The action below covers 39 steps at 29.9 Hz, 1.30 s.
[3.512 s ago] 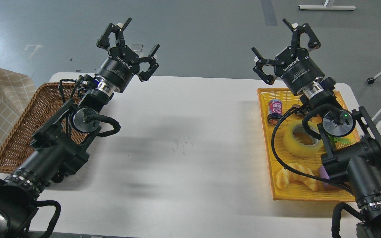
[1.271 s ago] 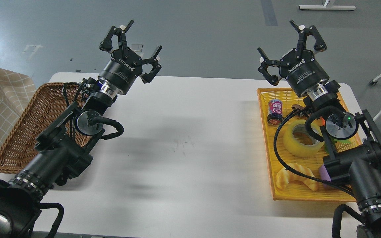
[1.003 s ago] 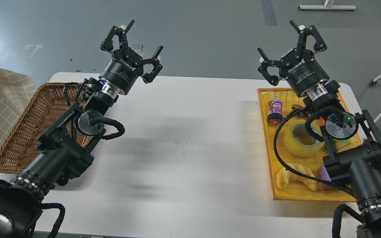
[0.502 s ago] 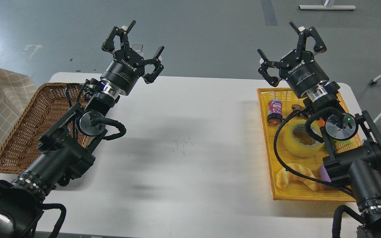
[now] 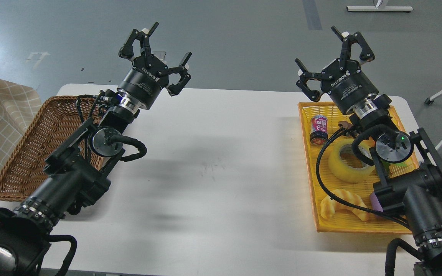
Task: Place and transfer tape with both arms
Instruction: 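Move the right gripper over the tray toward the tape roll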
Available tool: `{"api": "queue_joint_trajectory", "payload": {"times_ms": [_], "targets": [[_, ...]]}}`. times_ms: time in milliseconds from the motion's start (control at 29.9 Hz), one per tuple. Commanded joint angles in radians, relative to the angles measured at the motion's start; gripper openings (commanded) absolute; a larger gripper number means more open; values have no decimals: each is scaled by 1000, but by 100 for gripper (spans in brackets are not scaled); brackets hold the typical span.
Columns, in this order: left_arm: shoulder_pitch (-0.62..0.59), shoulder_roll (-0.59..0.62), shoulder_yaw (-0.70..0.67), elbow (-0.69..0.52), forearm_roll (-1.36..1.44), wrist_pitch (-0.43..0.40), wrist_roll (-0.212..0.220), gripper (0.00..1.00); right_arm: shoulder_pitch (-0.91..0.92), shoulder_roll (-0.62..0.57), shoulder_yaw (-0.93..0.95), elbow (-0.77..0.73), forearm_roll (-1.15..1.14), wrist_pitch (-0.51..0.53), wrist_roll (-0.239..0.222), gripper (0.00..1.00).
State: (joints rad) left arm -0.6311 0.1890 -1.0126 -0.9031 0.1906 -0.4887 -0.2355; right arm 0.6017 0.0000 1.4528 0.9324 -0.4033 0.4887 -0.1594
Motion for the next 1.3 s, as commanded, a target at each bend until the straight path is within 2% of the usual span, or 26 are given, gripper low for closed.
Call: {"api": "queue_joint_trajectory", "payload": {"times_ms": [0, 435, 803, 870, 1171, 1271], "targets": [[-4, 4, 0, 0, 1, 0, 4, 98, 6, 0, -38, 0, -2, 0, -2, 100], [-4, 1, 2, 0, 3, 0, 8, 98, 43, -87, -152, 0, -17, 0, 0, 100], [-9, 9, 9, 0, 3, 0, 8, 98, 159, -396, -480, 69, -89, 0, 0, 100], [-9, 9, 8, 0, 3, 0, 8, 98, 193, -487, -564, 117, -141, 0, 0, 100], [-9, 7, 6, -2, 3, 0, 7, 98, 208, -696, -611, 302, -402, 0, 1, 100], [-10, 9, 6, -2, 3, 0, 7, 98, 205, -745, -611, 321, -413, 0, 4, 100]]}}
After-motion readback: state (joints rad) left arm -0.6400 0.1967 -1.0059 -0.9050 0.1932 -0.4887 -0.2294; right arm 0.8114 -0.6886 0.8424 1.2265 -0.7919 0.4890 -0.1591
